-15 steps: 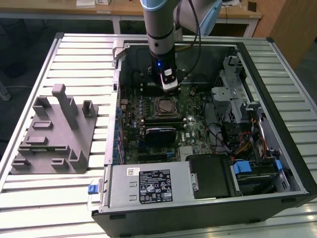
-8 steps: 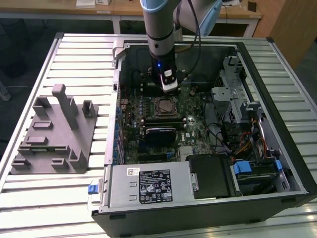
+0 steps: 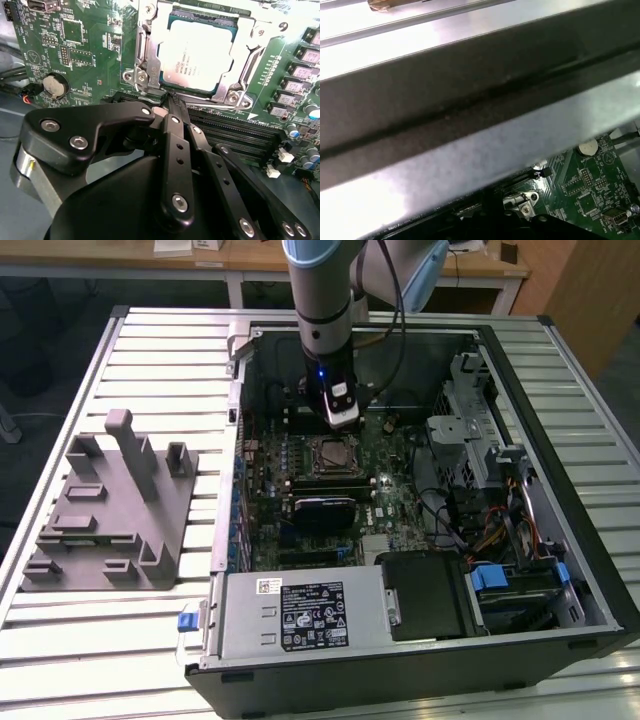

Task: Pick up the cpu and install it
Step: 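Install the first cpu locking lever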

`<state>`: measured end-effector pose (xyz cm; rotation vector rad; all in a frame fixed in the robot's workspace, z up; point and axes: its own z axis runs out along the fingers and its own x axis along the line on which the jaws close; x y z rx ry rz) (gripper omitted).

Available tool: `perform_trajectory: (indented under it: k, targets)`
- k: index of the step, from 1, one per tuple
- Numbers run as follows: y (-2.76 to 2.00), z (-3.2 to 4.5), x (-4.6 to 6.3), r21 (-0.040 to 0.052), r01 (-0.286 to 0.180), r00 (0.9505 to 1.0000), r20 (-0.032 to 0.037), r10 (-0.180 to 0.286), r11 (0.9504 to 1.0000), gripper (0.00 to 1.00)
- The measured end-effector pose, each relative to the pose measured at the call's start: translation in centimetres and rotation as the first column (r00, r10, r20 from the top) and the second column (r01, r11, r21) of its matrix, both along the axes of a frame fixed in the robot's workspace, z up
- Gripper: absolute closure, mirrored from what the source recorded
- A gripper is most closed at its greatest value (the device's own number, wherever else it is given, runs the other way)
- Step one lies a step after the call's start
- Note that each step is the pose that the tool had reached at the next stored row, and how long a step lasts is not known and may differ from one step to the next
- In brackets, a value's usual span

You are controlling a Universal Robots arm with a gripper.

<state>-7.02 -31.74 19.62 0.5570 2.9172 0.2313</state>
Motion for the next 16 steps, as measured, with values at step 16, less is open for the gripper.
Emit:
perform_trajectory:
  k: [16]
  targets:
    - [-0.06, 0.59, 0.01, -0.0016, 0.000, 1.0000, 0.0014, 0.000, 1.0000, 0.89]
